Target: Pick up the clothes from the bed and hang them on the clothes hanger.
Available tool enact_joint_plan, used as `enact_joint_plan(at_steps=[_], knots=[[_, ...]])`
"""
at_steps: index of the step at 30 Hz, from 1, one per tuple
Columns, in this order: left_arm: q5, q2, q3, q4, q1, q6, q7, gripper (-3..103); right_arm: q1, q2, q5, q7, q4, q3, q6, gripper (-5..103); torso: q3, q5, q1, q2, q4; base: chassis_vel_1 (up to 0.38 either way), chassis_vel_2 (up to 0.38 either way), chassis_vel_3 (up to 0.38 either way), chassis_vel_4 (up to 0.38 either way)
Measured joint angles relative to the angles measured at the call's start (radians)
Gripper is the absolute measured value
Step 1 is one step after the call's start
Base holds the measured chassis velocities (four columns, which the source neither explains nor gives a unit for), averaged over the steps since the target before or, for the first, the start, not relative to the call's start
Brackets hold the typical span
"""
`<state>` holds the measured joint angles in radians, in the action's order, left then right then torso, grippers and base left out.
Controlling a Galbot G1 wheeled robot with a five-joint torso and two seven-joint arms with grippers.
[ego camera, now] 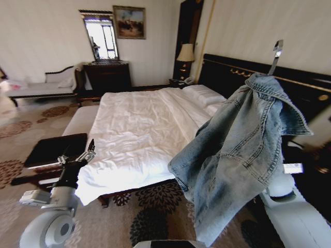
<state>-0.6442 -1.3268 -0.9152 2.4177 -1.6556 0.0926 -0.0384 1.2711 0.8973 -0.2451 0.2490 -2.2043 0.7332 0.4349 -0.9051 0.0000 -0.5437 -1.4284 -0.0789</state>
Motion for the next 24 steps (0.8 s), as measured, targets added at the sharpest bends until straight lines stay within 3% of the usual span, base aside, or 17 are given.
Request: enact_joint_plan(at_steps=[24], knots=[[-0.017,0.016,-0.013,-0.008,0.008,-0.006,0.006,100,-0.01,0.014,0.009,0.004,0.013,-0.005,-0.005,17,0.0,0.0,0.0,0.0,0.0,-0.12,-0.12,-0.122,-0.129]])
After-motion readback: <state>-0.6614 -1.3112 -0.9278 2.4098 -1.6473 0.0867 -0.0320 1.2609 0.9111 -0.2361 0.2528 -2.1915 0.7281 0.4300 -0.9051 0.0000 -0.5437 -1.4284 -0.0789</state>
